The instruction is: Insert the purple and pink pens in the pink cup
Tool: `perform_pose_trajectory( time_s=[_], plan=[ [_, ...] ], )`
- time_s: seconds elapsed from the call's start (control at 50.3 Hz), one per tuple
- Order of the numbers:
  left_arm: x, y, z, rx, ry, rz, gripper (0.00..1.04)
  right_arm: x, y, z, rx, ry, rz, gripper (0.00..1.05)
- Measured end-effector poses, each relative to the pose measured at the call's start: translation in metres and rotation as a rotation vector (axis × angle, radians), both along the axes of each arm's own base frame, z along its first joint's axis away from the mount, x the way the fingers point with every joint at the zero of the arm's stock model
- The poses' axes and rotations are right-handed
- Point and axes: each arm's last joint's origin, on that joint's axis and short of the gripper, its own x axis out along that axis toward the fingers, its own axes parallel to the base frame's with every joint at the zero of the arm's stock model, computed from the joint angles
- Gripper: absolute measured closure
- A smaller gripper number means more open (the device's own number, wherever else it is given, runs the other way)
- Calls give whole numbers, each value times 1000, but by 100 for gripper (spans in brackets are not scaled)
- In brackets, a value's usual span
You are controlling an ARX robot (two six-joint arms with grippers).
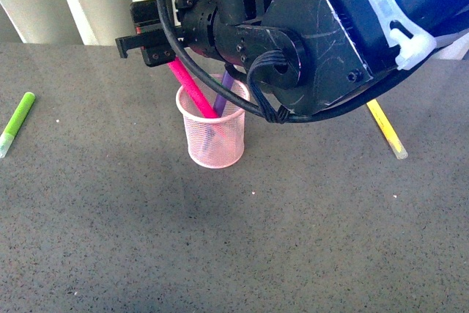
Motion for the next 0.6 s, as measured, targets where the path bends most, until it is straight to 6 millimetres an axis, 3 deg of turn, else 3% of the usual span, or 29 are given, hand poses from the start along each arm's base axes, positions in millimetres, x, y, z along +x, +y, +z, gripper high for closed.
perform_pose_trajectory(
  time_s=[0.079, 0.179, 0.318, 0.437, 0.596],
  plan=[
    [0, 0, 0, 0, 0, 0, 7, -2, -2, 6, 13, 2, -17, 26],
    [0, 0, 0, 0, 0, 0, 7, -7, -9, 27, 39, -11, -60, 5],
    [0, 0, 0, 0, 0, 0, 7, -14, -28, 57, 68, -4, -140, 7],
    [0, 0, 0, 0, 0, 0, 7, -26, -81, 93, 66, 35, -352, 7],
    [0, 0, 0, 0, 0, 1, 7, -51, -148, 116, 35, 57, -584, 7]
  ],
)
